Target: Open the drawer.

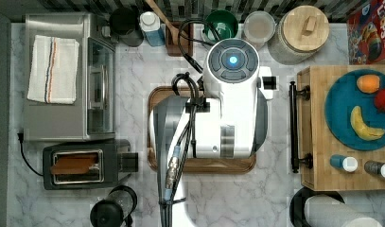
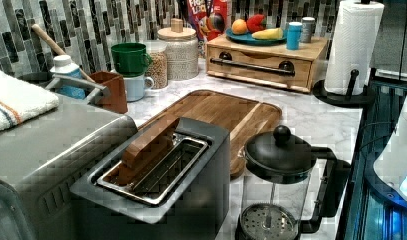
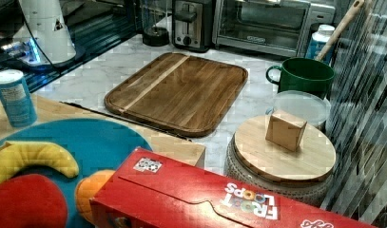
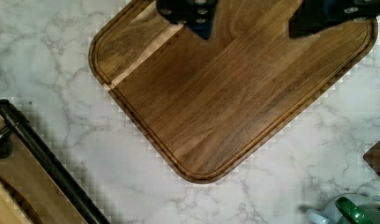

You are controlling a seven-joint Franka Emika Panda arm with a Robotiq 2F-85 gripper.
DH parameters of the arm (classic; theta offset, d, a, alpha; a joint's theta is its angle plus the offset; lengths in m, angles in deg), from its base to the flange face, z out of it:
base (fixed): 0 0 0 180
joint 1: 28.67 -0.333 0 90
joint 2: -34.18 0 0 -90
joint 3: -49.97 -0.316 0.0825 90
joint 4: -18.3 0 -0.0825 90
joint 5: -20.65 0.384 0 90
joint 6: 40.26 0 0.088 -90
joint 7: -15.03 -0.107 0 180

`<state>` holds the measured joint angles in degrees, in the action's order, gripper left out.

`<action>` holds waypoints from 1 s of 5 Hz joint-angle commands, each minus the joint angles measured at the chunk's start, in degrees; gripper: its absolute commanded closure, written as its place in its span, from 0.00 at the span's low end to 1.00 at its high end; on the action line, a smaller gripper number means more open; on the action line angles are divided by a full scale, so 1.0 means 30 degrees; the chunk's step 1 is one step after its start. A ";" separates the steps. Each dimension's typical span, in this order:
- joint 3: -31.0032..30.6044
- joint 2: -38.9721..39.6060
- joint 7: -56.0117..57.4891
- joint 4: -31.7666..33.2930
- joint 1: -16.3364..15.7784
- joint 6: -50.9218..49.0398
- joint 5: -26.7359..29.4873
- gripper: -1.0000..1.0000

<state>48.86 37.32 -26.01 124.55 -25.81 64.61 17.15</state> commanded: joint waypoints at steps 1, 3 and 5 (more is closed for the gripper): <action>-0.0165 0.0027 0.0032 0.0006 0.0176 0.0031 -0.0028 0.00; -0.0007 0.0278 0.2178 0.0250 0.0415 0.0497 -0.0130 0.00; 0.0604 0.0401 0.9071 0.1791 0.1275 0.2898 -0.1059 0.00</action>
<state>48.76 37.79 -2.58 126.90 -24.47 71.23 14.49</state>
